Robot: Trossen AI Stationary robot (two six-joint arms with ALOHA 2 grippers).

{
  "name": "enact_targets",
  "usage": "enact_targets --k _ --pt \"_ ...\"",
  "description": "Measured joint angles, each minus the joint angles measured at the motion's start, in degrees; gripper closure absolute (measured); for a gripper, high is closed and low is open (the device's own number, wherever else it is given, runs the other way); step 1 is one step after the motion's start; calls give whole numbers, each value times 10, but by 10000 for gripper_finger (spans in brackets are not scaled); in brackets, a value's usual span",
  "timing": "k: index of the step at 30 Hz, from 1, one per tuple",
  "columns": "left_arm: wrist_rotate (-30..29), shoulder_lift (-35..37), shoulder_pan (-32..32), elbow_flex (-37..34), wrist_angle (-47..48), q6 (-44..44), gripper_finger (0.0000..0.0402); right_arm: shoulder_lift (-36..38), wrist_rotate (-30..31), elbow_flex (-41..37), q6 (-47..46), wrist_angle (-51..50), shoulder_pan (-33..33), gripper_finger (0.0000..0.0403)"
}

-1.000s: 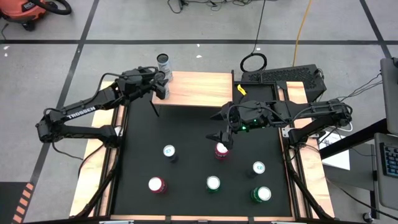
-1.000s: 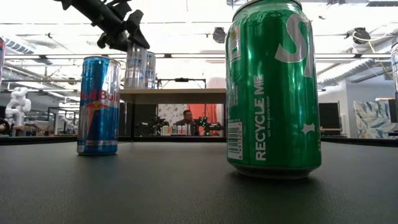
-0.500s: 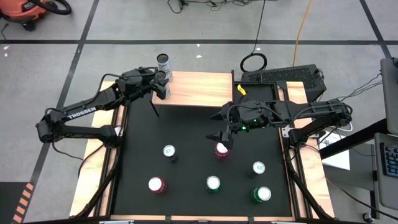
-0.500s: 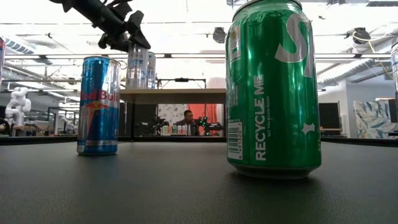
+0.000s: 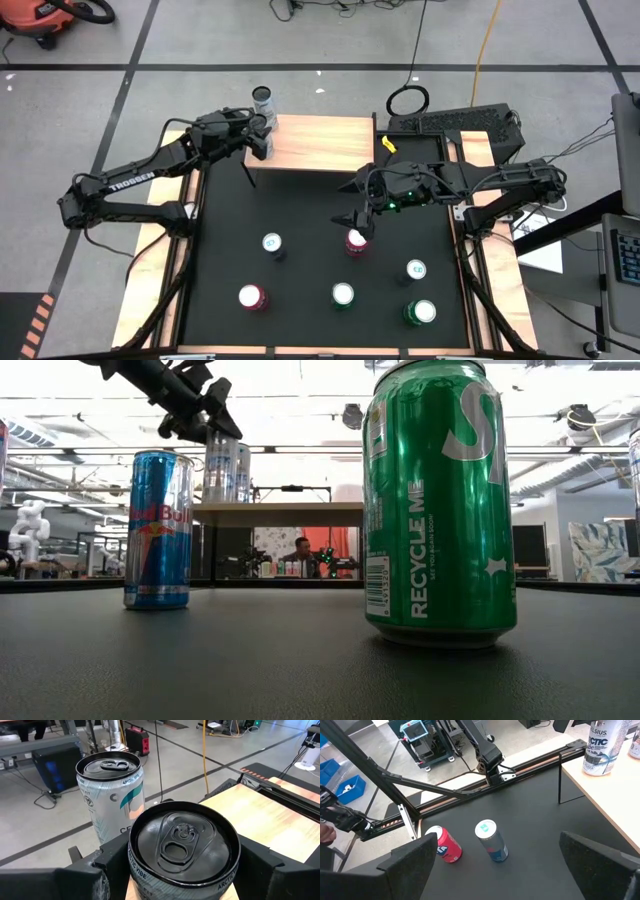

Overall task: Place canned beverage on shelf
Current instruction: Put the white-blue soda can, aligned with the other white-blue soda can on the shelf

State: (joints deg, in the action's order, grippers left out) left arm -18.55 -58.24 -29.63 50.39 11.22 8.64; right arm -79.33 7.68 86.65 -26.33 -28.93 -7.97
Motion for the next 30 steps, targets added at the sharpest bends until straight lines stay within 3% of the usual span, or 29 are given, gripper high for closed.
enact_targets --k 12,22,30 --pt "-1 0 0 0 -1 0 137 0 0 0 0 0 0 3" --pt "-2 0 0 0 -2 -7 72 0 0 0 -5 1 0 3" --pt "3 31 0 0 -2 -15 61 0 0 0 -5 1 0 3"
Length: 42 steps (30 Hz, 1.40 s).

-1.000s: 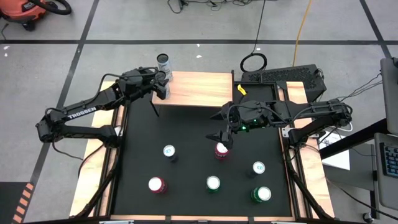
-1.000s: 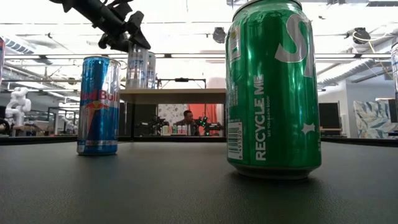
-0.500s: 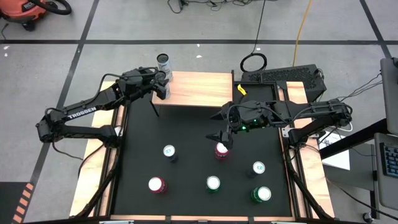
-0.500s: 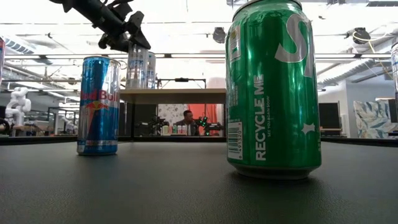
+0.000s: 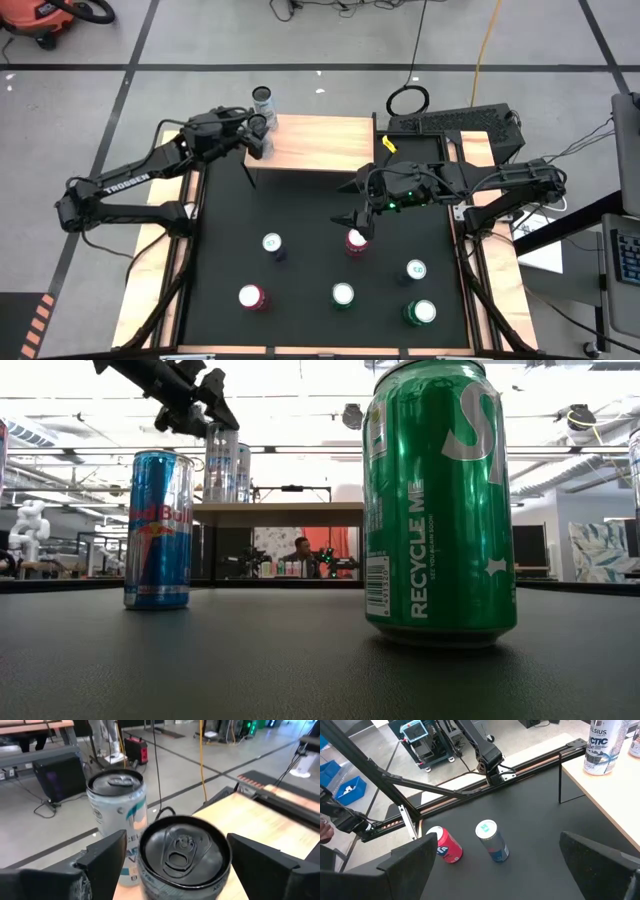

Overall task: Place canned beverage on shelf
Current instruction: Put the white-blue soda can, aligned with the other white-blue soda can on the shelf, then put the left blue soda can on the shelf

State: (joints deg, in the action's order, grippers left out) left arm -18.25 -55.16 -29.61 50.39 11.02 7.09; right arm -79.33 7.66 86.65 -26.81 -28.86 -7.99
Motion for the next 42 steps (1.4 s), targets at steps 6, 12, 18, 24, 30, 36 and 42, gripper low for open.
enact_targets --k 6,12,18,24,30,36,42 --pt "1 46 0 0 7 0 61 0 0 0 0 0 0 3" --pt "2 94 0 18 58 1 61 0 -2 0 -4 0 0 3" --pt "30 134 2 54 79 1 61 0 -2 0 -24 -1 0 3" --pt "88 151 11 99 82 1 61 0 -2 0 -11 -1 0 3" --pt "139 150 42 148 129 5 61 0 -2 0 -10 -6 0 3" --pt "168 149 87 177 186 46 61 1 -3 0 -10 -29 0 11" --pt "215 148 149 182 184 88 61 4 -22 0 -24 -39 0 38"
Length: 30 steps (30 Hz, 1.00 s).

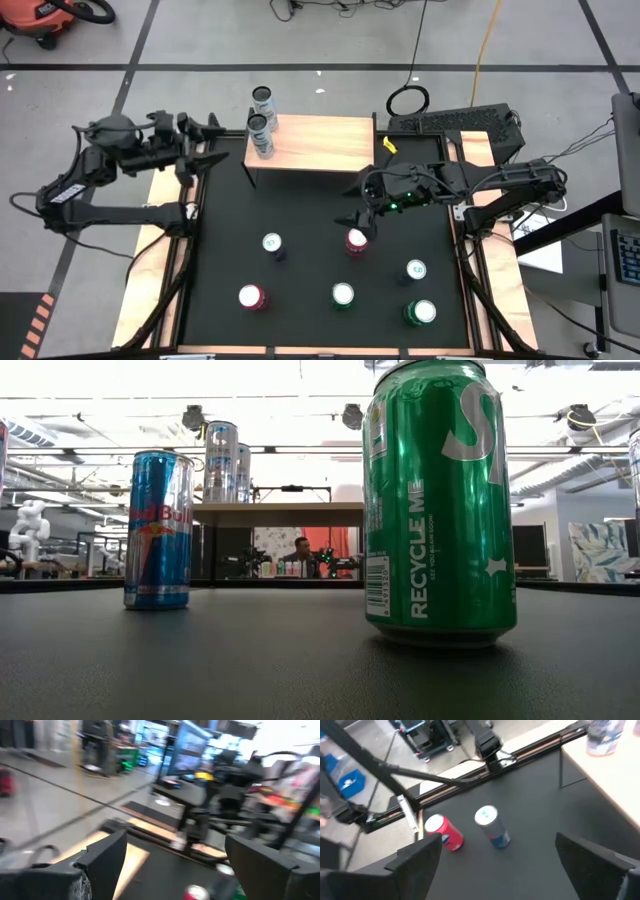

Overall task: Place canned beverage on shelf
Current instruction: Put the left blue soda can on the shelf

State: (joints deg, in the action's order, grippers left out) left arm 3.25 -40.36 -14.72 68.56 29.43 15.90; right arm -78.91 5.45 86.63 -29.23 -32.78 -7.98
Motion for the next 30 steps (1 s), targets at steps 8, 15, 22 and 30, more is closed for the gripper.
enact_targets --k 8,15,22,30 --pt "15 -22 115 0 -29 33 61 8 -41 0 -3 -30 0 62" --pt "14 -75 224 0 -76 13 61 26 -74 0 -31 -104 0 66" --pt "-10 -142 306 0 -81 18 61 49 -109 0 -68 -177 -9 67" --pt "-75 -199 361 0 -72 50 61 80 -115 0 -66 -277 -38 67"
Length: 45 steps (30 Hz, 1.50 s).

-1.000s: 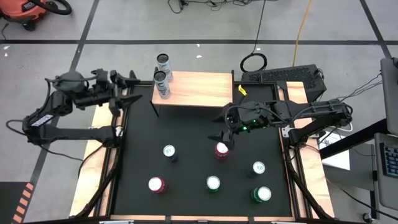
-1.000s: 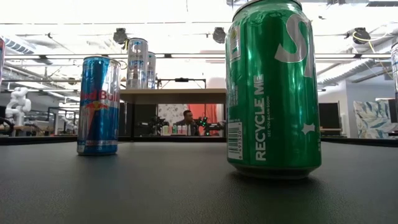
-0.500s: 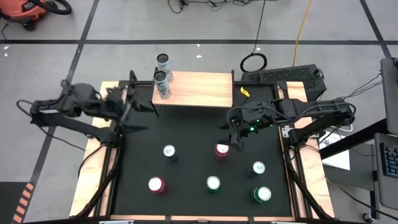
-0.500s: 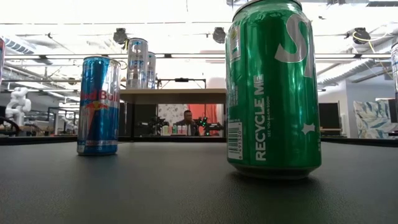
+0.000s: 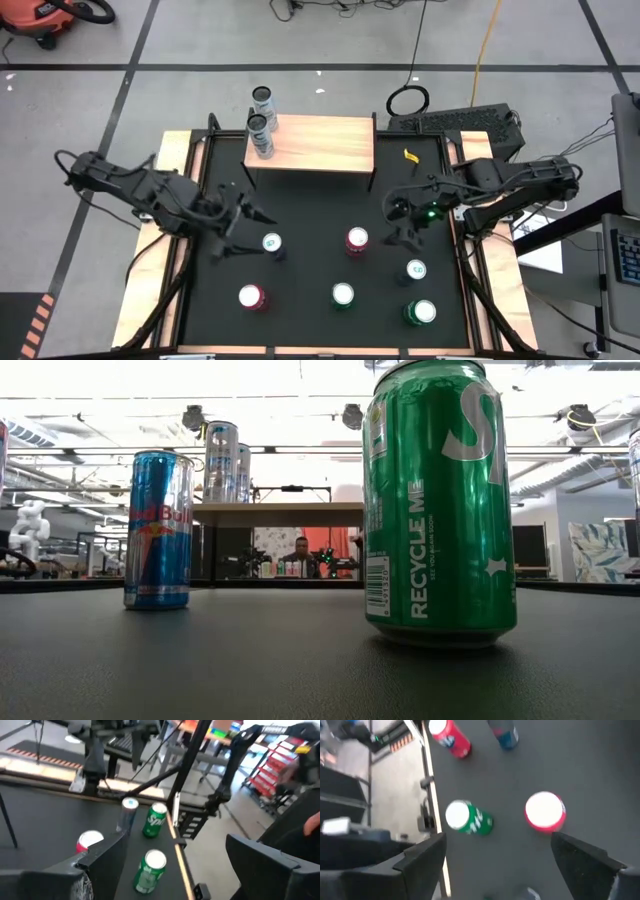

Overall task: Place canned beverage on shelf
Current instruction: Put the left blue soda can on the shelf

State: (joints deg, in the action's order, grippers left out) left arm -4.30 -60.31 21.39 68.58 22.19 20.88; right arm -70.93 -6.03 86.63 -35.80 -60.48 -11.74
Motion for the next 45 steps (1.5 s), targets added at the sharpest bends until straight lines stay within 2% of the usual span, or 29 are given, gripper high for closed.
enact_targets --k 4,13,21,26,32,37,45 --pt "-44 -29 10 0 13 58 61 10 2 0 8 -22 -8 67" --pt "-49 -80 25 0 13 136 61 12 47 0 3 -25 -42 67" --pt "-72 -111 24 0 13 267 61 9 135 0 -10 -15 -69 67" --pt "-82 -128 14 0 -12 210 61 -1 150 0 -28 -10 -69 67" --pt "-78 -144 15 0 -22 188 61 -31 149 0 -66 -7 -71 67" --pt "-89 -141 17 0 32 177 65 -56 124 0 -100 -6 -71 67" --pt "-74 -107 42 0 156 157 110 -66 118 0 -133 13 -75 67"
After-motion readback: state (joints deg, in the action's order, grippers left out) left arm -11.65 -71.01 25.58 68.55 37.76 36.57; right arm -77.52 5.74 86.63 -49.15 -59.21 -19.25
